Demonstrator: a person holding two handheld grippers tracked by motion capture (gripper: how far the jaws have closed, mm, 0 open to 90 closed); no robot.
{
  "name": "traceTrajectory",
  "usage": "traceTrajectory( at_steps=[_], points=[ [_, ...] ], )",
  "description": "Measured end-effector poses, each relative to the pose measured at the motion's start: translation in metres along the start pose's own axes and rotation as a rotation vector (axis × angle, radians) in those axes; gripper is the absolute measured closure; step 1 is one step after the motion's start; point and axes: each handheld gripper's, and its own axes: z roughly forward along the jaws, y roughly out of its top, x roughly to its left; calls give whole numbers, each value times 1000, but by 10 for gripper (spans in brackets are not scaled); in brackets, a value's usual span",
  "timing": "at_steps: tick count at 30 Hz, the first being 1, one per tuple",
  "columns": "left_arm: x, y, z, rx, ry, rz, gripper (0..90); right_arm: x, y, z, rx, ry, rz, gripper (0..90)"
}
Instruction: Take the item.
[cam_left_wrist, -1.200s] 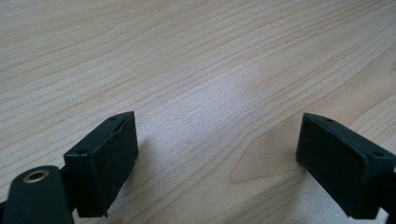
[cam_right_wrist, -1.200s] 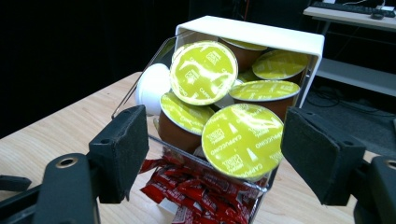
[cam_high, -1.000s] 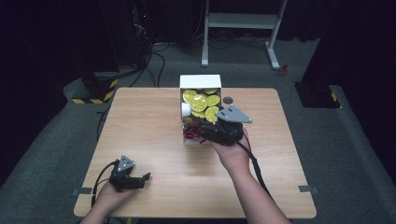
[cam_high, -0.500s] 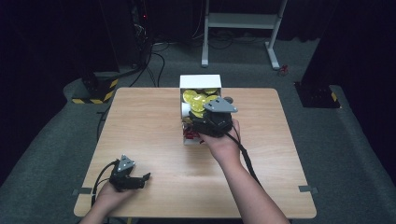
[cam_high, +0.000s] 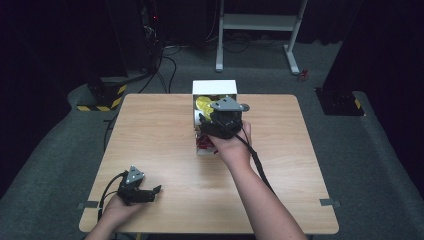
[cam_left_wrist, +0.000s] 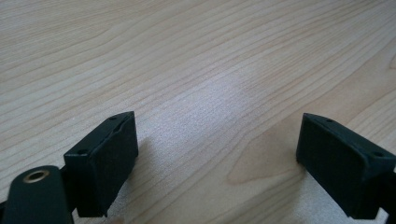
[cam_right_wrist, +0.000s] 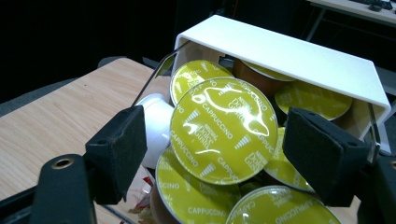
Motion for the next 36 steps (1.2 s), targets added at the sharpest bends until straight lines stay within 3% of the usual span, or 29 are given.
traceTrajectory(
  at_steps=[14,36],
  points=[
    [0,0,0,-1,-1,4,131,0,3,10,43,-1,9,320],
    [0,0,0,-2,0,5,130,-3,2,4,27,12,22,386]
  ],
)
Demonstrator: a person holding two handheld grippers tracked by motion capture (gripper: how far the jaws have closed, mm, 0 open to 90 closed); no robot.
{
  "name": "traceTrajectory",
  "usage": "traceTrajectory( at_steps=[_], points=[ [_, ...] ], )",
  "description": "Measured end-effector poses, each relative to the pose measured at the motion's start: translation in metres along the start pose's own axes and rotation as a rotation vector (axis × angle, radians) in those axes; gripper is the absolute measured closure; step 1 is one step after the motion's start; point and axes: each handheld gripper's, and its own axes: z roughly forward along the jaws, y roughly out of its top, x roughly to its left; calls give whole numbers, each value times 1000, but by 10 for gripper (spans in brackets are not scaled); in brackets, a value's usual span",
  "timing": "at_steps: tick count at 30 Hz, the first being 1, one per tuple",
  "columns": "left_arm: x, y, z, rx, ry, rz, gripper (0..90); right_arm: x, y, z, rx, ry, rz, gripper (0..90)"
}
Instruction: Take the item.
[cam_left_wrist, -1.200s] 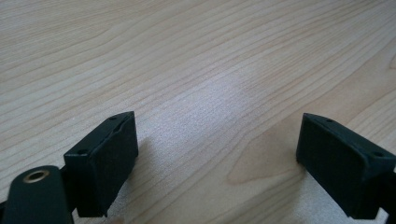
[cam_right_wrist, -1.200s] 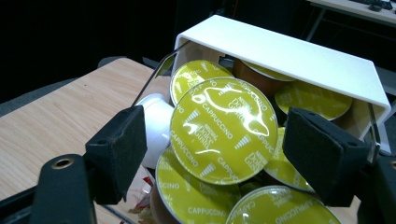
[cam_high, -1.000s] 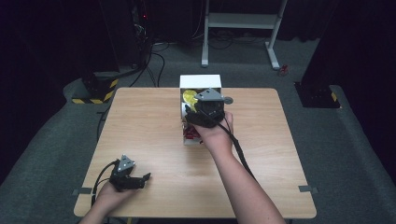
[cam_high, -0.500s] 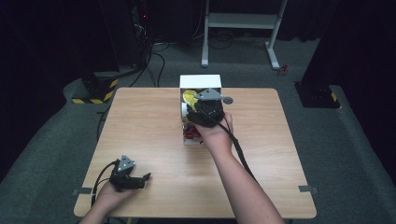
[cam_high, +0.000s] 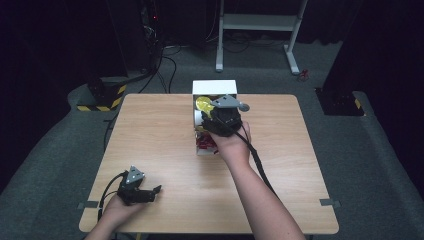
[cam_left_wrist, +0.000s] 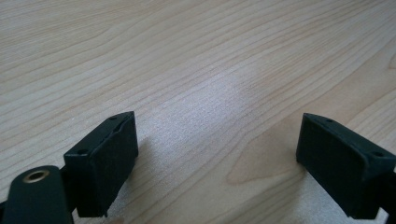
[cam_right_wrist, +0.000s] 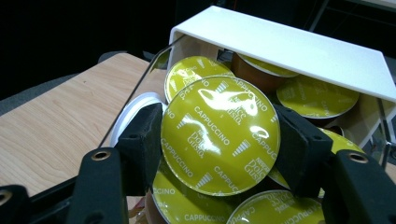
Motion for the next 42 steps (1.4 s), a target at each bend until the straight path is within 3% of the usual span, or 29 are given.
traceTrajectory(
  at_steps=[14,42],
  points=[
    [0,0,0,2,0,0,131,-1,1,-23,-61,13,2,389],
    [0,-1,-1,1,-1,-1,133,0,-6,-54,-120,44,3,390]
  ],
)
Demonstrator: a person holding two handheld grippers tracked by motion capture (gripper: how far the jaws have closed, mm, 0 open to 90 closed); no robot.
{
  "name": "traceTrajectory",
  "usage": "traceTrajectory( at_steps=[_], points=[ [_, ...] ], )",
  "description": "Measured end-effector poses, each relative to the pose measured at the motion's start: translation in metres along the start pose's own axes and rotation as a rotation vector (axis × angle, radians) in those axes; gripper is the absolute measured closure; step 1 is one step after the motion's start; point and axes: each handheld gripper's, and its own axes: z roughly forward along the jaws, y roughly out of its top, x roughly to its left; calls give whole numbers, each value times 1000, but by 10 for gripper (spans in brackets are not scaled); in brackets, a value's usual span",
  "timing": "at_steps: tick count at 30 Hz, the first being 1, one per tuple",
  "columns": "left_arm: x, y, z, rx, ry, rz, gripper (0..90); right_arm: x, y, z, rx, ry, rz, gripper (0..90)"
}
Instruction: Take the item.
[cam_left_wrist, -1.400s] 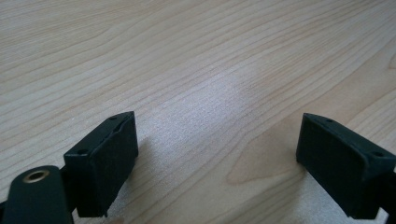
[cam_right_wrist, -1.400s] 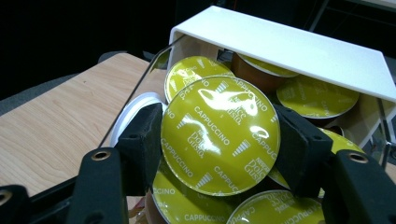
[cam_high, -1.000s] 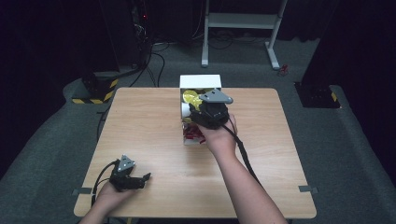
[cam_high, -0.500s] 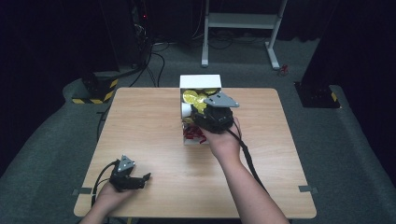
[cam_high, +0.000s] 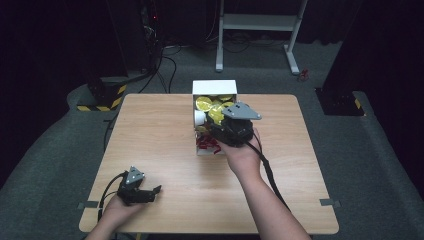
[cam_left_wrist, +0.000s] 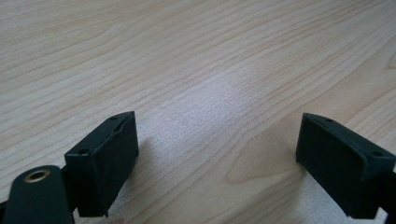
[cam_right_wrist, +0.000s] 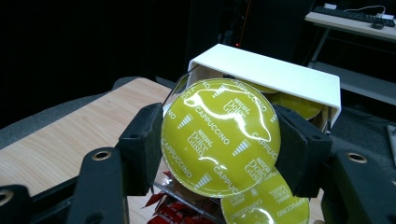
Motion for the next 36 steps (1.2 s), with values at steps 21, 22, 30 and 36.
traceTrajectory(
  at_steps=[21,22,30,36],
  points=[
    [0,0,0,1,-1,1,133,4,-16,-20,-9,26,14,390],
    [0,0,0,1,-1,1,133,3,-17,-21,-11,28,13,390],
    [0,0,0,1,-1,2,133,2,-30,-27,-9,32,21,390],
    [1,0,0,2,3,9,133,0,-38,-30,-6,34,27,390]
  ],
)
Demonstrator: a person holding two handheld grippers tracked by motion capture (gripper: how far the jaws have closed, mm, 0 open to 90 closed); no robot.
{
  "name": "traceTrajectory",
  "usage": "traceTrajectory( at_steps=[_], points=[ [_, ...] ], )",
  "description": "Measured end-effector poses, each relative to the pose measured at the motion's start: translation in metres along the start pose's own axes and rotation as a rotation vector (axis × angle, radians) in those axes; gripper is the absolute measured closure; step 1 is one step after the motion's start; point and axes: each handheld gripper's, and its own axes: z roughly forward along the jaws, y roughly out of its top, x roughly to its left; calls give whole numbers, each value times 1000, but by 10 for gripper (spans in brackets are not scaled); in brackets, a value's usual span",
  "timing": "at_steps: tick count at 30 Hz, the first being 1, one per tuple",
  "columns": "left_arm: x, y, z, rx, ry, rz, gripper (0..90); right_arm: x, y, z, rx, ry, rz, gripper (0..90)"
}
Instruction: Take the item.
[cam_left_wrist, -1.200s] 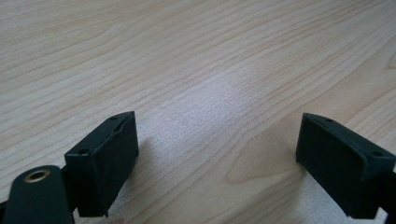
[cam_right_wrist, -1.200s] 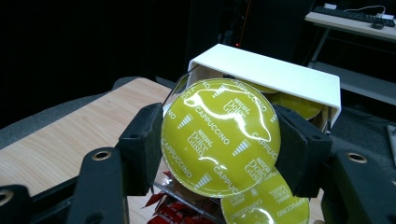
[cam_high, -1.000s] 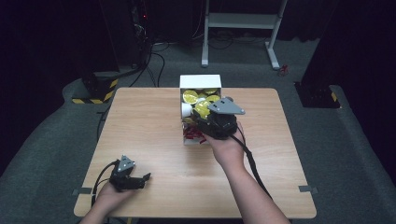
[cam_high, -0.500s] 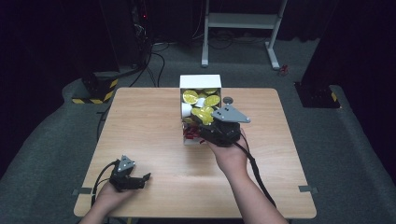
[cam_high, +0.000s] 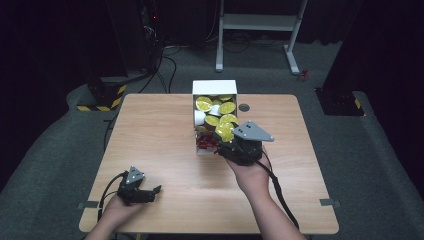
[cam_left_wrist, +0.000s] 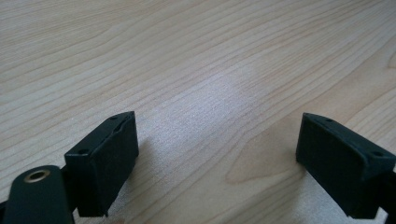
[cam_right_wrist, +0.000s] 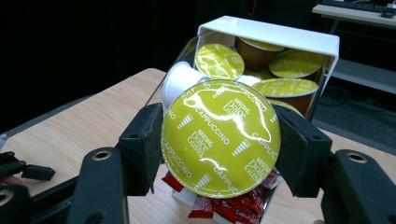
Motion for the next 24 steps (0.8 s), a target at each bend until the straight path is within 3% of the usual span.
traceTrajectory(
  at_steps=[24],
  points=[
    [-1,0,0,-1,-4,-7,133,-5,-35,-5,43,-13,8,390]
  ],
)
